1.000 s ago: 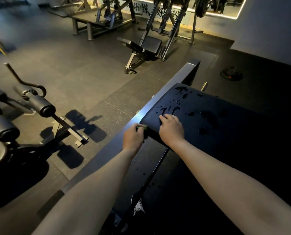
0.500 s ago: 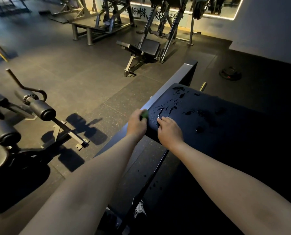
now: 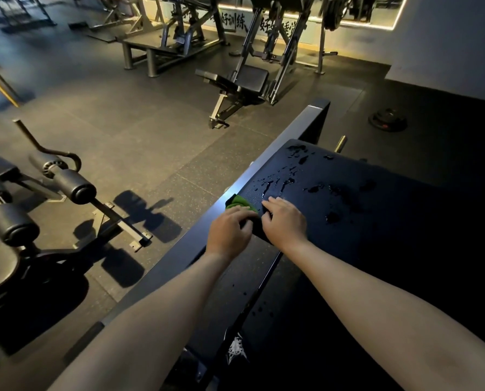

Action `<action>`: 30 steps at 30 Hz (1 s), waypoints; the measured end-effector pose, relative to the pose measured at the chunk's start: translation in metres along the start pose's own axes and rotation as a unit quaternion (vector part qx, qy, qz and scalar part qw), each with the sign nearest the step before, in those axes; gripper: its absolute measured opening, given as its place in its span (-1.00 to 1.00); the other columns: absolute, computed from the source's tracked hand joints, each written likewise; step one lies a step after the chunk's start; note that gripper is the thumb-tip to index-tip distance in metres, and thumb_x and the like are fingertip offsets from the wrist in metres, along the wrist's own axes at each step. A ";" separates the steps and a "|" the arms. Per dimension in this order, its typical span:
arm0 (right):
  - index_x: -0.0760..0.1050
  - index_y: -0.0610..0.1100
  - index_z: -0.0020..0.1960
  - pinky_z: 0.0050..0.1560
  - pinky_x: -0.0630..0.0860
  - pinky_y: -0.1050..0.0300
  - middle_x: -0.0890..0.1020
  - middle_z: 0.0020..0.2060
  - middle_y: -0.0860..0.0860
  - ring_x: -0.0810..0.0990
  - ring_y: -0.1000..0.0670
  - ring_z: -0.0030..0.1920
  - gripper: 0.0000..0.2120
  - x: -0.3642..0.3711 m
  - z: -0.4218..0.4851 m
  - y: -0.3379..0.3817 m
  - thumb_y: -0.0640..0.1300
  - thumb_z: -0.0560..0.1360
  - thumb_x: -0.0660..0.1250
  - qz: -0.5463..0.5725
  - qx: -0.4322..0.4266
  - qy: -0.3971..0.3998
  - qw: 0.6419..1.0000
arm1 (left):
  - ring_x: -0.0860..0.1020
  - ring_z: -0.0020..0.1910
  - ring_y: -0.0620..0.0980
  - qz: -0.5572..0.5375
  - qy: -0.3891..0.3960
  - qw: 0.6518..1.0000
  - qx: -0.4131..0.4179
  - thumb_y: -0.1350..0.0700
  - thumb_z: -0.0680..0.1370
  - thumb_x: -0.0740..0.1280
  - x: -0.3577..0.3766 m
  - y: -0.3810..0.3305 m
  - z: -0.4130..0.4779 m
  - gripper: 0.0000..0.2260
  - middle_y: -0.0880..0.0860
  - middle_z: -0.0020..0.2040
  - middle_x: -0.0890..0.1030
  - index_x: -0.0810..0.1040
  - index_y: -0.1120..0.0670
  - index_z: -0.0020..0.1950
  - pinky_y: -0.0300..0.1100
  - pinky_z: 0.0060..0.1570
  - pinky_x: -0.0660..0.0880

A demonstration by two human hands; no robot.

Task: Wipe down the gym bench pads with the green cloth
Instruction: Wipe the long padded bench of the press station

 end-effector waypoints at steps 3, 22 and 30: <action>0.52 -0.07 0.29 0.23 0.44 -0.04 0.51 0.33 0.01 0.42 -0.02 0.36 -0.67 -0.004 0.003 0.001 -0.09 0.57 0.18 -0.014 0.011 -0.002 1.000 | 0.56 0.21 -0.01 -0.027 -0.024 0.999 0.000 0.25 0.54 0.31 -0.013 0.003 0.035 -0.71 0.00 0.21 0.65 0.67 0.04 0.20 -0.22 0.21 0.42; 0.45 -0.05 0.41 0.41 0.29 0.02 0.41 0.44 0.04 0.24 0.04 0.51 -0.62 -0.002 0.002 -0.003 -0.10 0.62 0.15 0.019 -0.019 0.029 0.999 | 0.54 0.22 0.21 -0.073 0.020 0.969 -0.235 0.20 0.62 0.19 0.019 0.058 0.067 -0.70 0.21 0.24 0.62 0.56 0.11 0.31 -0.12 0.11 0.39; 0.41 -0.14 0.45 0.46 0.18 0.06 0.39 0.46 -0.04 0.20 -0.01 0.53 -0.61 -0.003 -0.003 0.002 -0.16 0.64 0.13 0.046 -0.032 0.035 0.998 | 0.55 0.03 0.20 -0.053 0.000 0.964 -0.261 0.21 0.62 0.18 0.003 0.062 0.026 -0.77 0.18 0.07 0.62 0.56 0.17 0.19 -0.06 -0.06 0.39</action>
Point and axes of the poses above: each hand's wrist, its own z-axis towards the middle knuckle, its own x-axis out of the palm, y = z × x, the point moved 10 cm from there along z, towards the middle knuckle
